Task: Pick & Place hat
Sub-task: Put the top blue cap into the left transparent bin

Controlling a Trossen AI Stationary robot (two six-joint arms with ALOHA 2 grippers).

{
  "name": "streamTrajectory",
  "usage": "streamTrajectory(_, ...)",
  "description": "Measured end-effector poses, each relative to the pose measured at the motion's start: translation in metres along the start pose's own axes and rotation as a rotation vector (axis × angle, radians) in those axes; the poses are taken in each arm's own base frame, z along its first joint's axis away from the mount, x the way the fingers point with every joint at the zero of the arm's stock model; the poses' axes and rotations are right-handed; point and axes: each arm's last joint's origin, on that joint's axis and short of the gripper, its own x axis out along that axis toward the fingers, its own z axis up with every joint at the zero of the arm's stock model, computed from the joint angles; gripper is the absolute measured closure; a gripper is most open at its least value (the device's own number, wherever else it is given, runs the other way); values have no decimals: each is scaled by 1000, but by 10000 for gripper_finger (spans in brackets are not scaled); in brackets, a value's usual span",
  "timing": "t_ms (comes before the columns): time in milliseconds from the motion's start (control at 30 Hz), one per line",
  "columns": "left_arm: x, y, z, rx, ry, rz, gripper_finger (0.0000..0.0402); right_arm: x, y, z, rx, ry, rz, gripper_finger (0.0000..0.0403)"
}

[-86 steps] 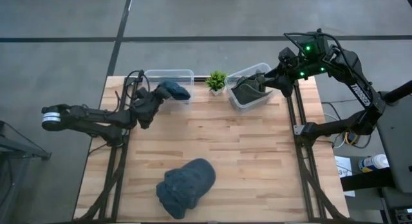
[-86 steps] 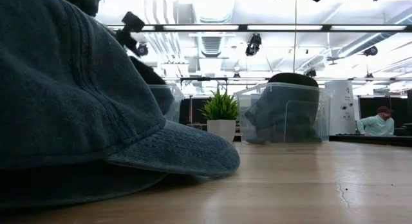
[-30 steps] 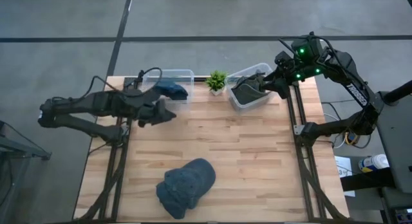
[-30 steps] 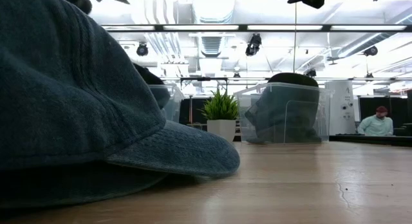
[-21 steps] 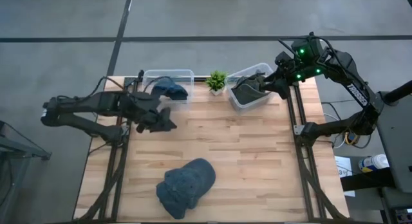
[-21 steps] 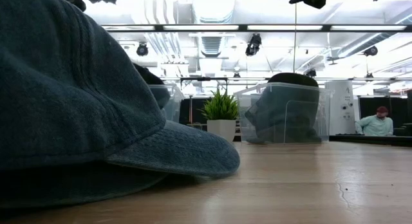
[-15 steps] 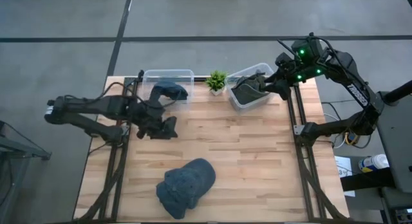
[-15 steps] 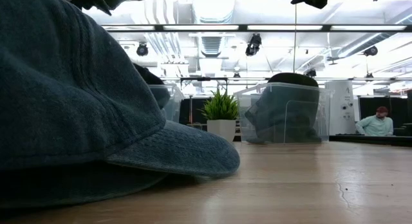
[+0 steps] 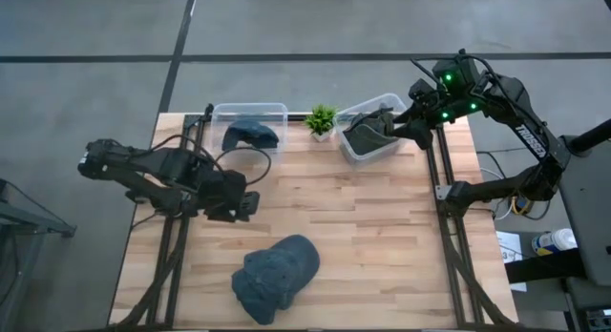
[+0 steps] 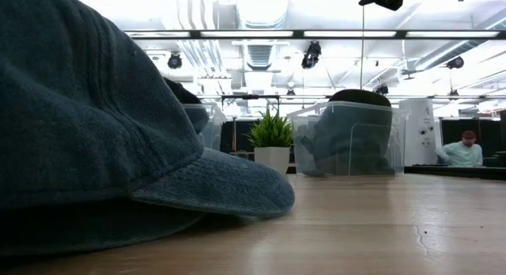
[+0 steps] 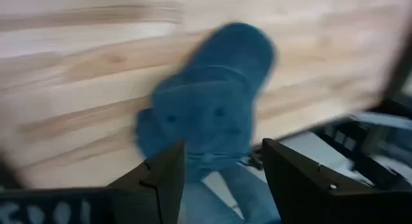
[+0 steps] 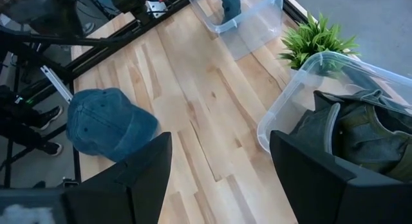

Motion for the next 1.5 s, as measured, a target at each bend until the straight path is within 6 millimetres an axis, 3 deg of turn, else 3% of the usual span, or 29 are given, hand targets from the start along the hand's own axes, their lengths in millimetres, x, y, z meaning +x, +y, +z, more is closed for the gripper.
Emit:
streamTrajectory(433, 12, 8, -2, -30, -7, 117, 207, 0, 0, 0, -15, 2, -1, 148)
streamTrajectory(967, 20, 13, -12, 86, -15, 146, 206, 0, 0, 0, 11, 3, -1, 145)
streamTrajectory(1500, 57, 27, -30, 15, 44, 167, 206, 27, -14, -14, 74, 107, -13, 136)
